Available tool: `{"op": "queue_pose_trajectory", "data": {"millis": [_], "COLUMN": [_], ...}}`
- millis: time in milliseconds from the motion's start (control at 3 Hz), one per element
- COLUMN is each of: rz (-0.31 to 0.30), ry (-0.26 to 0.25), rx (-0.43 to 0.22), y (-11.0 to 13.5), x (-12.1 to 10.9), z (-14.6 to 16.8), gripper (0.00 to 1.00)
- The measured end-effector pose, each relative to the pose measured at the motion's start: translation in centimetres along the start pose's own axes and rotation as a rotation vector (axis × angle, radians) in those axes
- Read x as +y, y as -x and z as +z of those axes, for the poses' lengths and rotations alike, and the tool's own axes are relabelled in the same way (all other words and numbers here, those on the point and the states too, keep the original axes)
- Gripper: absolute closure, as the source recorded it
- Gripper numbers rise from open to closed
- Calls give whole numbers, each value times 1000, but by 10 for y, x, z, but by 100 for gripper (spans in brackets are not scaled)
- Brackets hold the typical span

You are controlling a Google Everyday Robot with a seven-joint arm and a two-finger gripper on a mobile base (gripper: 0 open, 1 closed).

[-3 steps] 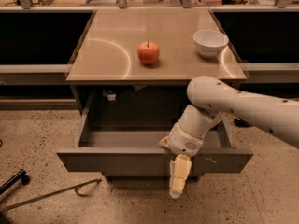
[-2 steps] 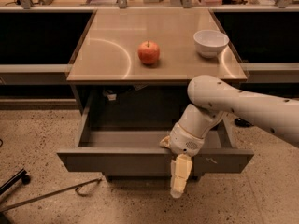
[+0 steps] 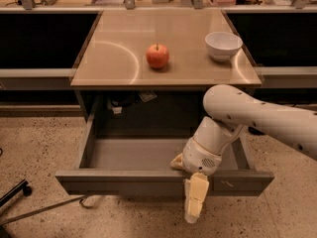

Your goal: Open top drawer

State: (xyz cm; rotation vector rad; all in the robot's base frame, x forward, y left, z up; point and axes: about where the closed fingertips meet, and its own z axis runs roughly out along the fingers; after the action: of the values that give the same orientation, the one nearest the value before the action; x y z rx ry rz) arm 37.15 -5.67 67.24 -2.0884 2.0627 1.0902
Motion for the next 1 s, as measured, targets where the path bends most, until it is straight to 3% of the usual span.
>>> {"op": "queue_pose_trajectory", "data": {"millis": [1000], "rz": [16], "ry": [29], "rx": [-6], "y": [-6], "x": [17], "z": [8], "gripper": [0]}}
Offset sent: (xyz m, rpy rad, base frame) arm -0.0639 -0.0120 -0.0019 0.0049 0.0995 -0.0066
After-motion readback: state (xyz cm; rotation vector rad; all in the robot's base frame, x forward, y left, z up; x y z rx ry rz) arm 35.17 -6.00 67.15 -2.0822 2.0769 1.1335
